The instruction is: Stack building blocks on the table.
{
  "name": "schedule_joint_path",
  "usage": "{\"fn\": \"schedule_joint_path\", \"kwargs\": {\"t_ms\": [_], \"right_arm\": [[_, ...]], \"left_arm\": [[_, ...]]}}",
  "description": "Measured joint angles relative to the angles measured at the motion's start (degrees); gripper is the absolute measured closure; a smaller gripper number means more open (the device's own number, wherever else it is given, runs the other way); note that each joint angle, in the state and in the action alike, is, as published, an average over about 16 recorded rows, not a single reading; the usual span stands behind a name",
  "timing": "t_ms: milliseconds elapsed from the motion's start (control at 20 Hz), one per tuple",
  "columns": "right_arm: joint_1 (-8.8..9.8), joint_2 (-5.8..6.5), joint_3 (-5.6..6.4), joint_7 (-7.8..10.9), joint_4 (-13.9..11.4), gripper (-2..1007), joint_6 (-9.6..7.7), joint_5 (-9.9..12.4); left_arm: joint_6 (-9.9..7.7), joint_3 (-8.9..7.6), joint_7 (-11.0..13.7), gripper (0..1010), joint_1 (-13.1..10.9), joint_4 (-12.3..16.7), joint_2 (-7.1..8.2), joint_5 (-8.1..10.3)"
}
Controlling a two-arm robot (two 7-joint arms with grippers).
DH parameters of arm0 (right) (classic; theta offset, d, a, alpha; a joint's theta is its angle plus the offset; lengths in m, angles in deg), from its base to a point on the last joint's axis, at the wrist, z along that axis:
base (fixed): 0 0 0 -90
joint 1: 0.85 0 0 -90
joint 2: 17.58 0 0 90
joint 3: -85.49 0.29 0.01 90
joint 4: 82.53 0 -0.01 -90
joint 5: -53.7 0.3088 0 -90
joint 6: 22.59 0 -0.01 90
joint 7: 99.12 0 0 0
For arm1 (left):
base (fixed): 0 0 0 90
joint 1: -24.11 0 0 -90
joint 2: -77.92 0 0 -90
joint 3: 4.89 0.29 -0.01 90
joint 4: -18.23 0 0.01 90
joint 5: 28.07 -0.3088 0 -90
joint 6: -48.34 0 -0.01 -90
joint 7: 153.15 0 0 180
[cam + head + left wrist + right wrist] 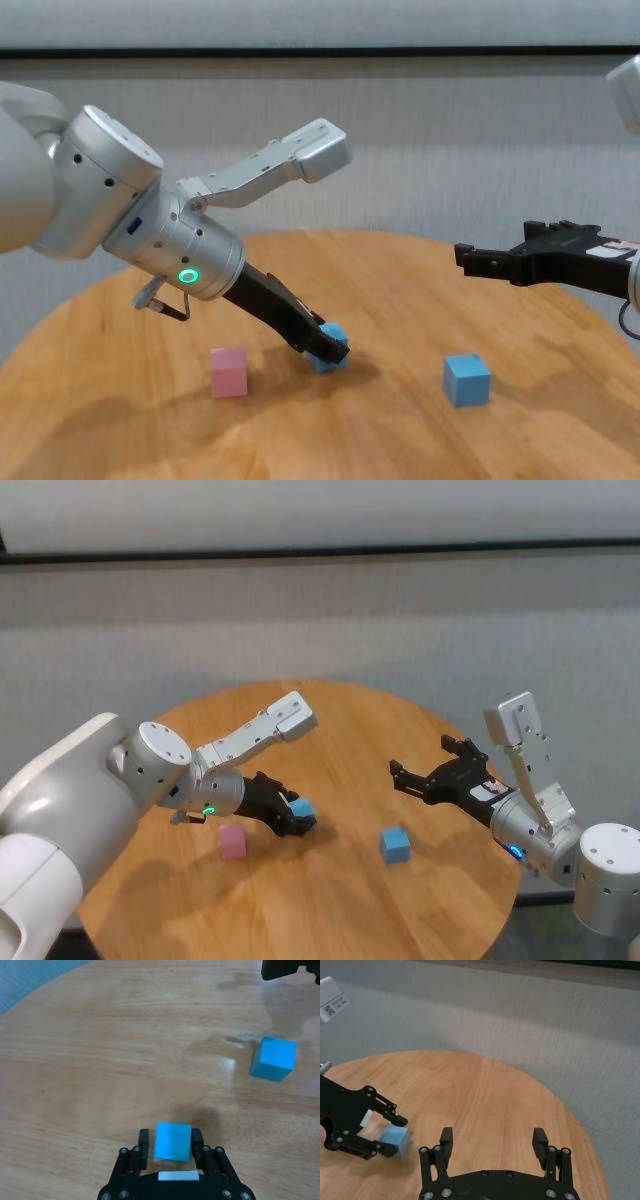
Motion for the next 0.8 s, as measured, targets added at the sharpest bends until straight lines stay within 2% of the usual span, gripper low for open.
{"fn": "schedule_joint_path", "kwargs": {"t_ms": [200, 400, 800], "right_arm": [[0.00, 0.00, 0.00, 0.00, 0.00, 5, 0.00, 0.00], [0.00, 0.00, 0.00, 0.00, 0.00, 5, 0.00, 0.00], [0.00, 0.00, 0.00, 0.00, 0.00, 5, 0.00, 0.00]], "left_arm": [[-1.44, -0.90, -0.36, 351, -1.16, 3.90, 1.33, -0.05], [-3.58, -2.04, -0.96, 218, -3.04, 10.23, 3.67, 0.21], [-9.00, -5.00, -2.96, 46, -8.61, 26.94, 10.89, 1.84]]}}
